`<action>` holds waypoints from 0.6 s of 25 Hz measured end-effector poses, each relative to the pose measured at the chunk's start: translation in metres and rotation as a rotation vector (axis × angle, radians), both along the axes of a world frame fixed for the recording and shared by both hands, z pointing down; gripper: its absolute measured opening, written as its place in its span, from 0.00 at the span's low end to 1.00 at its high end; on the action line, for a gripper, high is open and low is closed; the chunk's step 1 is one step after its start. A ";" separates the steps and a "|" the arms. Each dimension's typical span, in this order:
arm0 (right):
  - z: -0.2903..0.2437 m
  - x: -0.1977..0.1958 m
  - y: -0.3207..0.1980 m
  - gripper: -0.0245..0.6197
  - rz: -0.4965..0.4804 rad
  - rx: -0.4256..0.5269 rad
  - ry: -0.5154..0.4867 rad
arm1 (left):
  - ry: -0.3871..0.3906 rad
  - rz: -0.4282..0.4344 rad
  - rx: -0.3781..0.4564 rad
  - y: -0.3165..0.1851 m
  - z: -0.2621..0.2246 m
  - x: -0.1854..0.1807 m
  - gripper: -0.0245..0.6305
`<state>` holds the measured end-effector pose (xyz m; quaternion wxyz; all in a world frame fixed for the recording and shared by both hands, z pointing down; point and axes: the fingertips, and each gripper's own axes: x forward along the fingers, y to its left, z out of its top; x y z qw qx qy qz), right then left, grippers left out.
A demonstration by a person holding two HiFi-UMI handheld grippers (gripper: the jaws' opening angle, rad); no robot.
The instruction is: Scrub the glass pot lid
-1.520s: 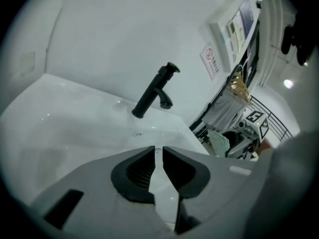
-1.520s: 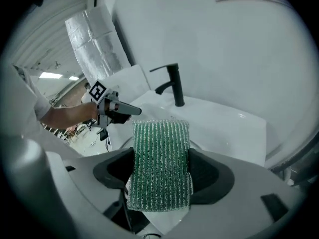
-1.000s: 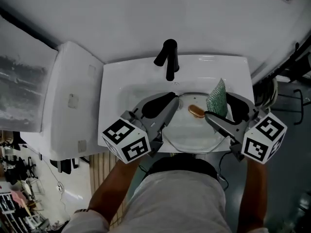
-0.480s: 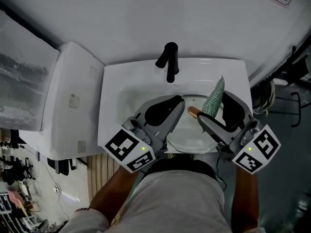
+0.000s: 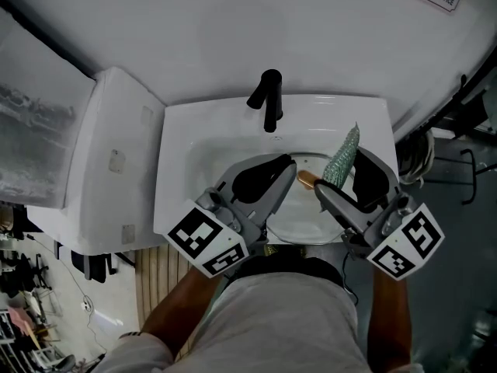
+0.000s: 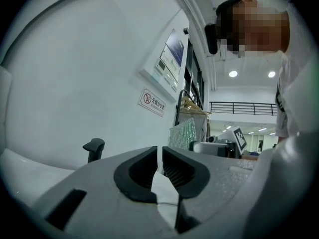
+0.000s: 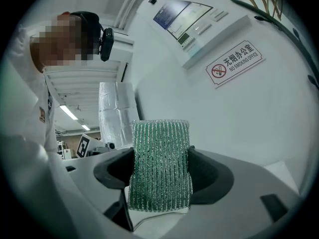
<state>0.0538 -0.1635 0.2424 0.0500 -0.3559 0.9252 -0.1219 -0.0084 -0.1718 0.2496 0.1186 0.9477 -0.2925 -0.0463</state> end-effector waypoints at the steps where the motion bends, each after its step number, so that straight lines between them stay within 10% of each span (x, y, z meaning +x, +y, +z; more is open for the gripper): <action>1: 0.000 0.001 0.000 0.56 0.004 0.001 0.006 | 0.001 0.001 -0.001 0.000 0.000 0.000 0.10; 15: 0.008 0.009 0.004 0.56 0.011 -0.009 0.034 | 0.003 -0.006 -0.010 0.003 0.004 0.005 0.10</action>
